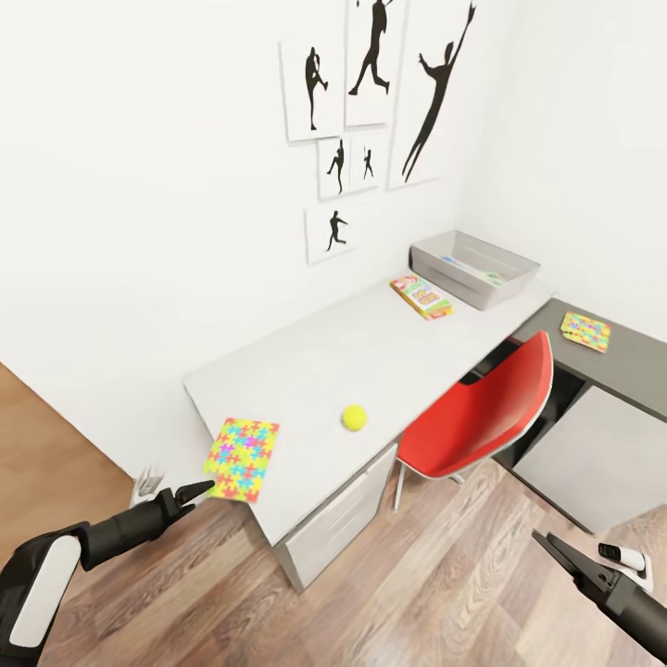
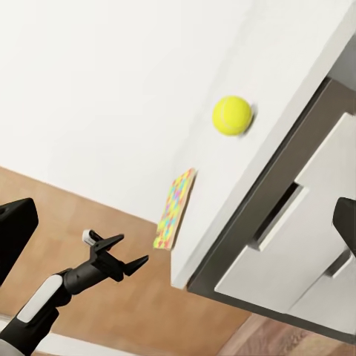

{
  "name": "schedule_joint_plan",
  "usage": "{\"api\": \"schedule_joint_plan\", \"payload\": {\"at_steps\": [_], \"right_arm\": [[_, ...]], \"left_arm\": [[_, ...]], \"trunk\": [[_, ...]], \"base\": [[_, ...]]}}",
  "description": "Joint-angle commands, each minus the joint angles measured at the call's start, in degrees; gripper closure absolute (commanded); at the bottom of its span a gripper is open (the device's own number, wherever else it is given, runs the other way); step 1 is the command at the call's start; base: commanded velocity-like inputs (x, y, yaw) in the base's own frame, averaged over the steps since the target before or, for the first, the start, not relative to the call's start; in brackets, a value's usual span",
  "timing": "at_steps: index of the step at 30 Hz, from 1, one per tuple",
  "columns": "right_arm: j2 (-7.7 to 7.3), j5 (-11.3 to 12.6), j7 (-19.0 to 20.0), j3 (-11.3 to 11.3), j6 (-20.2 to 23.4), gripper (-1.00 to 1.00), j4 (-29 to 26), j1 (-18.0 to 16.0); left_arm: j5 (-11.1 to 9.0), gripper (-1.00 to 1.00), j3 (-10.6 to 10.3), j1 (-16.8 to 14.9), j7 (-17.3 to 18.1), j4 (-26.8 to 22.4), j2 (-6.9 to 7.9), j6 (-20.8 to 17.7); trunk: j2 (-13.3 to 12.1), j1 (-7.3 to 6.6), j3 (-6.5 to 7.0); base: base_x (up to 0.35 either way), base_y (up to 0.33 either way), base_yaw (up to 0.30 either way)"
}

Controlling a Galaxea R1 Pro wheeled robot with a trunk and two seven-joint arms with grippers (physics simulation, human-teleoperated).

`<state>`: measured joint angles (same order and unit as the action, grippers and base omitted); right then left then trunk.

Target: Put all the toys in the child's room - the three board games (two on the bed and one on the table), the two jigsaw puzzles on the table, and the tennis ball on the table - inside the toy box on the table in the child's room.

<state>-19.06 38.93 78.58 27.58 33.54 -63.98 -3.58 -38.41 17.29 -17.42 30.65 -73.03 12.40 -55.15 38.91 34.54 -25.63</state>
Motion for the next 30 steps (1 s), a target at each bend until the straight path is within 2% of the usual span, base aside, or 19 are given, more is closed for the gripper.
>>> {"api": "schedule_joint_plan", "payload": {"at_steps": [1, 14, 23, 30], "right_arm": [[-0.01, 0.2, 0.1, 0.0, 0.6, -1.0, 0.0, 0.0], [-0.01, 0.2, 0.1, 0.0, 0.5, -1.0, 0.0, 0.0], [-0.01, 0.2, 0.1, 0.0, 0.5, -1.0, 0.0, 0.0], [-0.01, 0.2, 0.1, 0.0, 0.5, -1.0, 0.0, 0.0]], "left_arm": [[0.1, -1.0, 0.1, 0.0, 0.3, 0.0, -0.01, -0.3], [-0.2, -1.0, 0.3, 0.0, 0.4, 0.0, 0.03, -0.3], [-0.1, -1.0, 0.3, 0.0, 0.3, 0.0, -0.01, -0.1], [-0.2, -1.0, 0.4, -0.1, 0.4, 0.0, -0.01, 0.0]], "trunk": [[0.1, 0.03, -0.06], [0.1, 0.03, -0.06], [3.7, 2.01, -1.68], [3.7, 2.01, -1.68]], "base": [[0.138, -0.003, 0.0], [0.03, -0.001, 0.0], [0.001, 0.0, 0.0], [0.0, 0.0, 0.0]]}}
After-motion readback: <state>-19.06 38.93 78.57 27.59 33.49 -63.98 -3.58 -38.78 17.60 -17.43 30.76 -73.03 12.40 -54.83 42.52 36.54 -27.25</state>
